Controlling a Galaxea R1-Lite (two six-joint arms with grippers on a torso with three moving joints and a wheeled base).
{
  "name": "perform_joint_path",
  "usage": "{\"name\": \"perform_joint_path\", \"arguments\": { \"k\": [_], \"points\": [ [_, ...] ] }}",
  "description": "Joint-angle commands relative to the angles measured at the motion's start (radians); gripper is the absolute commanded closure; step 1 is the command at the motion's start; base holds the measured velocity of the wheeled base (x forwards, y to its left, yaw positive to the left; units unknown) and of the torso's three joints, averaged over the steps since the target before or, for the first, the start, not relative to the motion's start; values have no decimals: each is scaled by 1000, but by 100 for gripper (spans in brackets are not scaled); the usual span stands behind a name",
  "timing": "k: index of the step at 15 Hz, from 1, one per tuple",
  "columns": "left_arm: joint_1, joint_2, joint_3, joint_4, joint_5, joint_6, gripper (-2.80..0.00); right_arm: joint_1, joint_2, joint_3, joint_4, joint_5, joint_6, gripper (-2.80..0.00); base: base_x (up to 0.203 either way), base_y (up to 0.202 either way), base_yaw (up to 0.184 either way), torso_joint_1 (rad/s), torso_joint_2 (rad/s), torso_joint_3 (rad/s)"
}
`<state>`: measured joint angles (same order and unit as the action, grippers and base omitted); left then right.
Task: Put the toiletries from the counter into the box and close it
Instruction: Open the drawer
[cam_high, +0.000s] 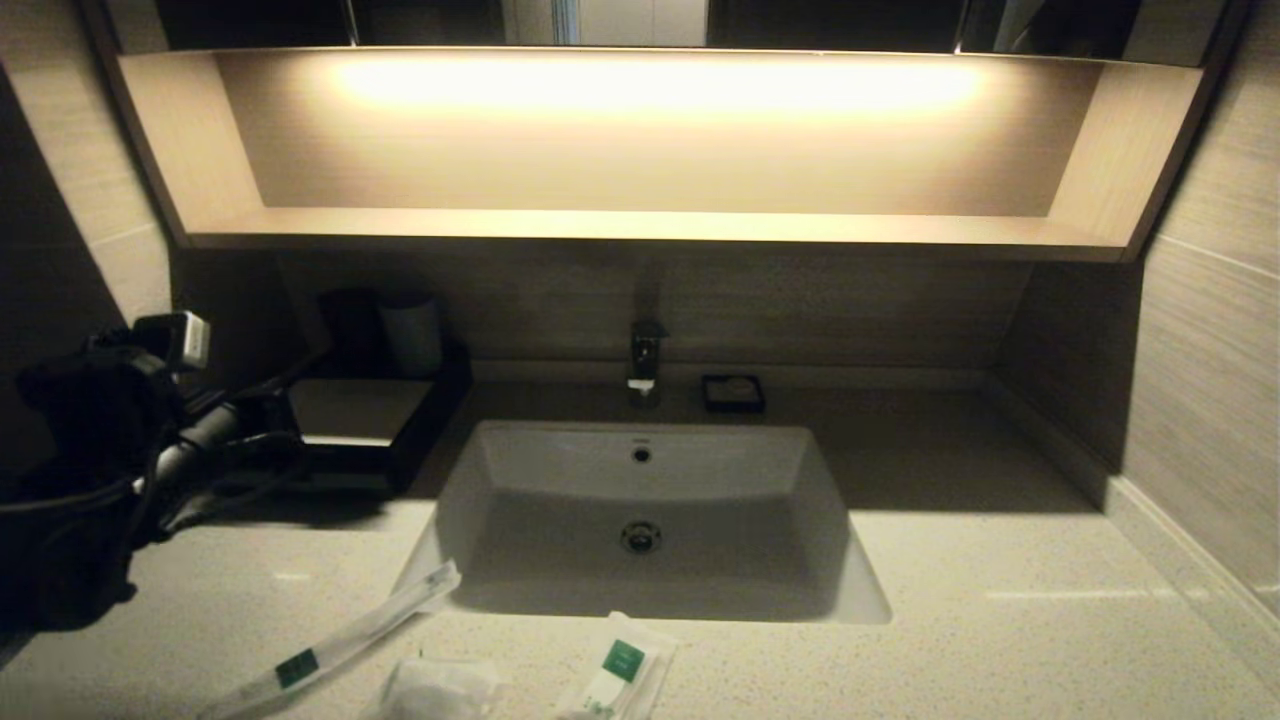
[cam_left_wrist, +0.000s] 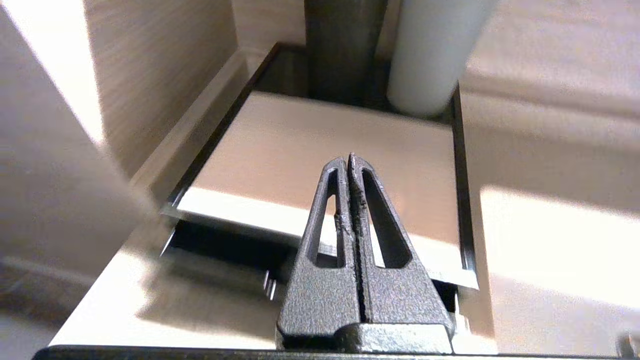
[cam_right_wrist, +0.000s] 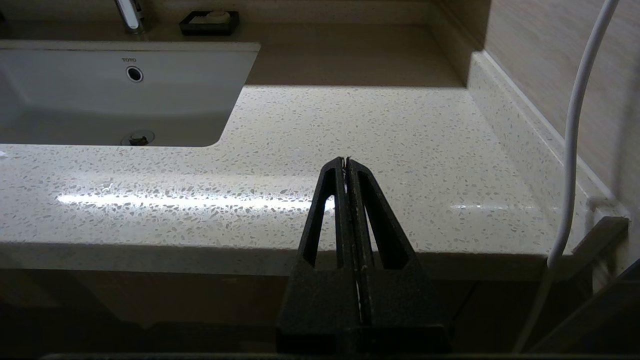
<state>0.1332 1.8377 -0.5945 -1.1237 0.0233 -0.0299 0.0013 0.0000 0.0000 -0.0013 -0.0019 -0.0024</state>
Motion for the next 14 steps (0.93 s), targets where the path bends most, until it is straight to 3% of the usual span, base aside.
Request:
{"name": "perform_joint_path", "arguments": {
  "k": [1,6,10,14],
  "points": [
    [0,-99,85,8,2,20,0,0,0,2,0,0,-1,0,0,0,0,0,0,0],
    [43,-208,209,62,6,53,0,0,0,2,0,0,-1,0,0,0,0,0,0,0],
    [149,-219,220,64,0,55,0,0,0,2,0,0,-1,0,0,0,0,0,0,0],
    [193,-200,216,67,-10,92,0,0,0,2,0,0,-1,0,0,0,0,0,0,0]
  ]
}}
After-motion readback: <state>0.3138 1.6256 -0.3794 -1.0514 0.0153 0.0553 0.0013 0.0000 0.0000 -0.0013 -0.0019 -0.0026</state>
